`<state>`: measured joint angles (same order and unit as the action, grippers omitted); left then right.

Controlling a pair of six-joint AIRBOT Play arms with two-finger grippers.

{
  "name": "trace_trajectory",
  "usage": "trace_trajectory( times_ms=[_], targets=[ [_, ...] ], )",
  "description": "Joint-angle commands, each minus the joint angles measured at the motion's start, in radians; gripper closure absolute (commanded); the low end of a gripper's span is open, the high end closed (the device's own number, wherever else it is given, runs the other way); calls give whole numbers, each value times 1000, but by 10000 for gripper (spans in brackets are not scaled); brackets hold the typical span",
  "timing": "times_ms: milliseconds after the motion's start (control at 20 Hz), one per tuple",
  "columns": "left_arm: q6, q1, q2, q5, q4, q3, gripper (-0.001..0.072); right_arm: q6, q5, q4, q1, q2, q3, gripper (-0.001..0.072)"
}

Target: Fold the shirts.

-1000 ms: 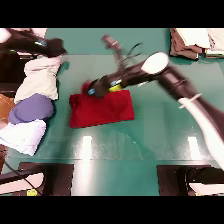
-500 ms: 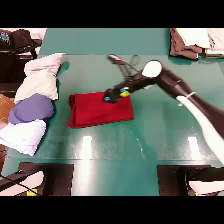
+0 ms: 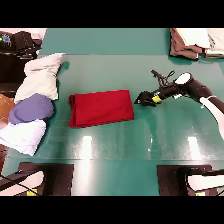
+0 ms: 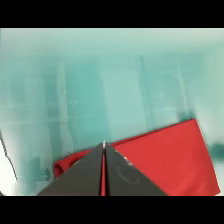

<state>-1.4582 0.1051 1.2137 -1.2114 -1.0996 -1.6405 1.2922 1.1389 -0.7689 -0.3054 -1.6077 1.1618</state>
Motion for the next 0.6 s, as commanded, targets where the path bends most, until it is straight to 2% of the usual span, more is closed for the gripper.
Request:
trace_trajectory(
  times_ms=[0, 200, 300, 450, 500, 550],
  targets=[
    [1, 0, 6, -3, 4, 2, 682, -3, -3, 93, -30, -103, 35, 122],
    [4, 0, 6, -6, 4, 2, 682, -3, -18, 177, -145, -235, 193, 149],
    [3, 0, 6, -15, 4, 2, 682, -3, -17, 184, -198, -294, 272, 316],
    [3, 0, 6, -22, 5, 2, 683, -3, -31, 178, -243, -338, 346, 624],
    [3, 0, 6, -26, 5, 2, 683, -3, -46, 163, -247, -333, 357, 665],
    [0, -5, 6, -29, 3, 2, 684, -3, -58, 164, -243, -322, 359, 666]
  ],
)
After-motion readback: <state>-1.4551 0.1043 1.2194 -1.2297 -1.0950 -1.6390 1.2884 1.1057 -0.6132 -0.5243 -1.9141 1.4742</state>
